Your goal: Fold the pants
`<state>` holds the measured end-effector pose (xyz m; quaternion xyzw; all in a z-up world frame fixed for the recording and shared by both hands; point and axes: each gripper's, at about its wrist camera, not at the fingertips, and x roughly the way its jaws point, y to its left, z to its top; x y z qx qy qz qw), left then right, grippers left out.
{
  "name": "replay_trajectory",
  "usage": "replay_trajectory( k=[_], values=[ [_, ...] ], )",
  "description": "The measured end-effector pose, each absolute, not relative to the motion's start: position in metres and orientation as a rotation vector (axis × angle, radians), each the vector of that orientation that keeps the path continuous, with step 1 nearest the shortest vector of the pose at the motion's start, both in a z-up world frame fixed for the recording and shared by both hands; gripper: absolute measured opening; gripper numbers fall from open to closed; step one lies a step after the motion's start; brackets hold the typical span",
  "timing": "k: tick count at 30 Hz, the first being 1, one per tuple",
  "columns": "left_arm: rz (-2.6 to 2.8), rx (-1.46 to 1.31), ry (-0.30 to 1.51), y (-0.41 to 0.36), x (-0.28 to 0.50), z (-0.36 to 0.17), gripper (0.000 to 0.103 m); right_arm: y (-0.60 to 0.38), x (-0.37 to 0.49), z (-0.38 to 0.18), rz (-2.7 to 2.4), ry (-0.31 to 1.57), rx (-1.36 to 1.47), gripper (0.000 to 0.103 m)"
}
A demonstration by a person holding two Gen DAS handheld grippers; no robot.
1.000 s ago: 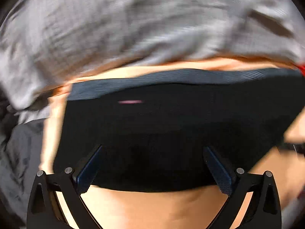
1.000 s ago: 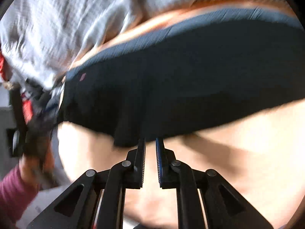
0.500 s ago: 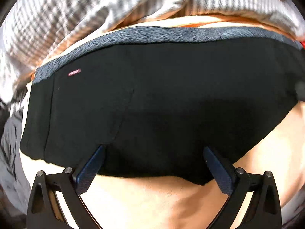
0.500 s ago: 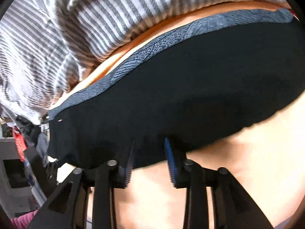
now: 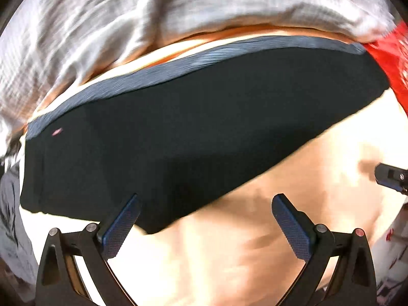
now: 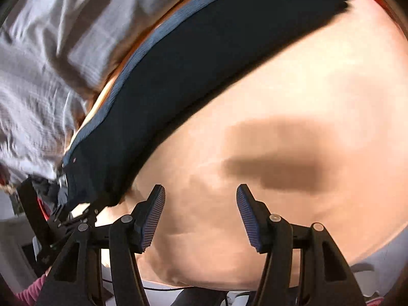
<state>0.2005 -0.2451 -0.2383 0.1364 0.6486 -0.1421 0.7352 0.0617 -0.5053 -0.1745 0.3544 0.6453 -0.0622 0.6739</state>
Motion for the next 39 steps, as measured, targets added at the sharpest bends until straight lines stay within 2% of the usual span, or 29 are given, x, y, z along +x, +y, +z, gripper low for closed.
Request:
replay_trajectory(
  k=[12,18,24,25,27,34,39],
  values=[
    [-0.374,0.339,1.425,-0.344,0.194,-0.231,0.103,-0.614,0.038,-0.172,-0.240,1.292,1.007,0.062],
    [-0.362,0.327,1.425,-0.358,0.216,-0.236,0.103,-0.668,0.078,-0.165,-0.256,1.170,0.984,0.062],
    [-0.359,0.321,1.433,-0.381,0.221,-0.239,0.103,-0.712,0.120,-0.172,-0.272,1.156,0.872,0.062],
    [-0.357,0.321,1.435,-0.383,0.222,-0.239,0.103,-0.721,0.123,-0.177,-0.305,1.174,0.852,0.062],
    [-0.354,0.313,1.439,-0.387,0.223,-0.238,0.103,-0.733,0.119,-0.179,-0.347,1.172,0.869,0.048],
    [-0.314,0.296,1.447,-0.393,0.238,-0.243,0.103,-0.744,0.134,-0.158,-0.278,1.071,0.907,0.049],
    [-0.308,0.295,1.461,-0.402,0.241,-0.245,0.103,-0.736,0.196,-0.184,-0.158,1.077,0.933,0.049]
  ],
)
